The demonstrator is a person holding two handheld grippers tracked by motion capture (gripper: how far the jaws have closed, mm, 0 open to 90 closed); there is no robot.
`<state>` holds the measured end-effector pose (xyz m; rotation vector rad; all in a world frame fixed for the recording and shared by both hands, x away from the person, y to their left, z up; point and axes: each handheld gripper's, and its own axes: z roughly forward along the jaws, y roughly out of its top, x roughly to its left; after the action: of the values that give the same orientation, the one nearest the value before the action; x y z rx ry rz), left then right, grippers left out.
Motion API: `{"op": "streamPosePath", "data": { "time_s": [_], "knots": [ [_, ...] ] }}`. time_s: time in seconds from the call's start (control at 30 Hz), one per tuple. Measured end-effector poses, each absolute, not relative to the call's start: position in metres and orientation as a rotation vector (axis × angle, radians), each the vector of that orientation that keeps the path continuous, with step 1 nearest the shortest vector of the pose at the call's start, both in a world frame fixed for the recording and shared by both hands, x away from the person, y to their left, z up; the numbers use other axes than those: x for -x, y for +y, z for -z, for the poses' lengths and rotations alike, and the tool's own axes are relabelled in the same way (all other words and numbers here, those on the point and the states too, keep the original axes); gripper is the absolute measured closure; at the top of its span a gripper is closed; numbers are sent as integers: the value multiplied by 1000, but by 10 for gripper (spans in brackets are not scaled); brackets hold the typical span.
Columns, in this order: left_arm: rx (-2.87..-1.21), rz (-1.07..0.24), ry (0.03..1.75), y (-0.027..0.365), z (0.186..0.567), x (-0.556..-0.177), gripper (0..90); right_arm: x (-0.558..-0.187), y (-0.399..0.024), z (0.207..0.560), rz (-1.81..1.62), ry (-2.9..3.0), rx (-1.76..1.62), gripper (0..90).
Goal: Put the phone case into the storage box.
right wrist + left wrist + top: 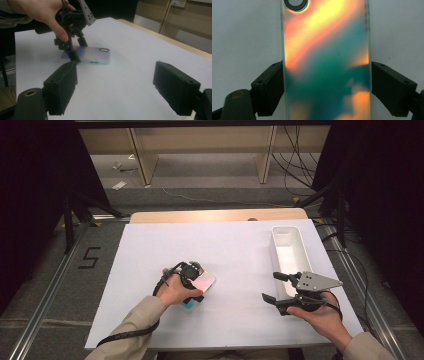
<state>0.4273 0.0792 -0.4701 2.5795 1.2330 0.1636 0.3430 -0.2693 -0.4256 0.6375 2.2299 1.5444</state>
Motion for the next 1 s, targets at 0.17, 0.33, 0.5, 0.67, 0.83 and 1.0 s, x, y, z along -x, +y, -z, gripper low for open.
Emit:
{"op": "streamPosePath", "data": {
  "time_s": [0.17, 0.33, 0.5, 0.67, 0.83, 1.0],
  "knots": [
    [-2570, -163, 1235, 80, 470, -427, 167, -343, -270, 425, -1544, 2230, -639, 205],
    [-2566, -162, 1236, 80, 470, -427, 168, -343, -270, 425, -1545, 2225, -639, 204],
    [-2559, -167, 1231, 81, 471, -426, 169, -343, -270, 425, -1542, 2221, -649, 193],
    [-2548, -166, 1225, 82, 471, -425, 171, -343, -270, 425, -1542, 2215, -652, 182],
    [-2543, -160, 1218, 84, 470, -425, 171, -343, -271, 425, -1542, 2211, -653, 178],
    [-2522, -152, 1194, 85, 467, -422, 171, -344, -271, 425, -1546, 2208, -652, 179]
  ]
}}
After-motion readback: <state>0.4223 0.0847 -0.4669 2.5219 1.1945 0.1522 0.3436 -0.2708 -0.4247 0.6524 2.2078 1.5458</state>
